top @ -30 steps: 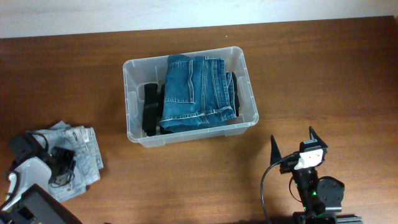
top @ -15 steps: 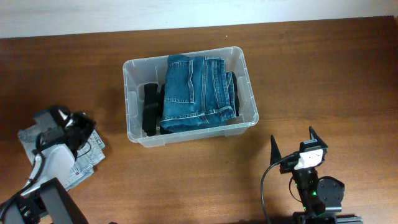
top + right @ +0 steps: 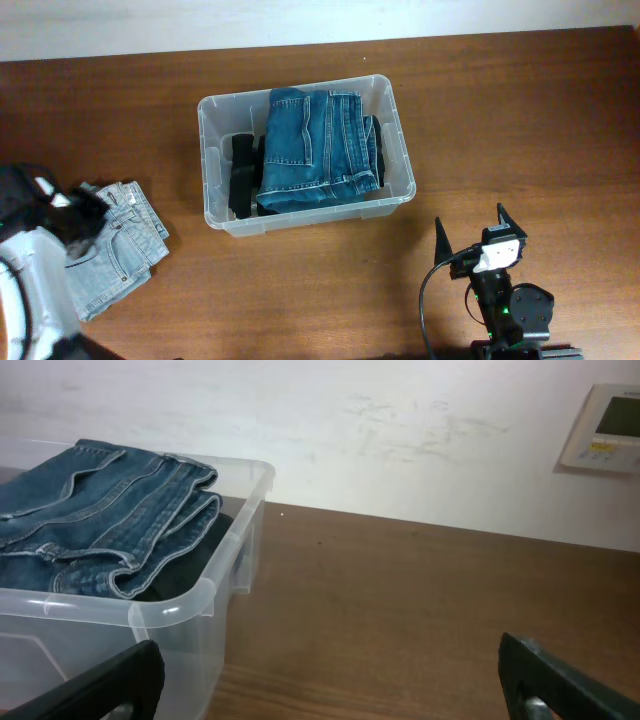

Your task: Pack container

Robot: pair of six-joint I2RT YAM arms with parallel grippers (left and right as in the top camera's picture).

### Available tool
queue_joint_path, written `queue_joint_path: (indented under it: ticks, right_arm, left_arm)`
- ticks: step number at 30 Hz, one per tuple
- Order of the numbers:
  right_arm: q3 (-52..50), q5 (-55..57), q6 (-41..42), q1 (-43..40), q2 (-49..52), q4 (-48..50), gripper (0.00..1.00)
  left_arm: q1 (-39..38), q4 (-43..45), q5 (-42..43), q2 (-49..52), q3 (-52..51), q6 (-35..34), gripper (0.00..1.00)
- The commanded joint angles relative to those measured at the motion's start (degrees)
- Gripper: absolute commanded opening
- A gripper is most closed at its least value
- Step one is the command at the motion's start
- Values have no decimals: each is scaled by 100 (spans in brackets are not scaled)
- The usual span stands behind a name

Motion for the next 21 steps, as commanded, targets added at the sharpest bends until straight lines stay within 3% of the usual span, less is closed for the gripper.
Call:
queue_joint_path:
  ticks: [1, 3, 10, 21]
  right_arm:
    - [-46, -72, 0, -44, -44, -2, 99]
    - [-46, -70, 0, -44, -44, -2, 99]
    - [-46, -70, 0, -44, -44, -2, 98]
    - [-46, -72, 0, -44, -44, -2, 98]
  left_arm:
    - [133, -638, -1775, -203, 494, 426, 1]
    - [219, -855, -2055, -201, 496, 350, 1]
    - [787, -885, -2369, -179, 81, -868, 1]
    - [1587, -448, -2352, 140, -704, -1152, 1]
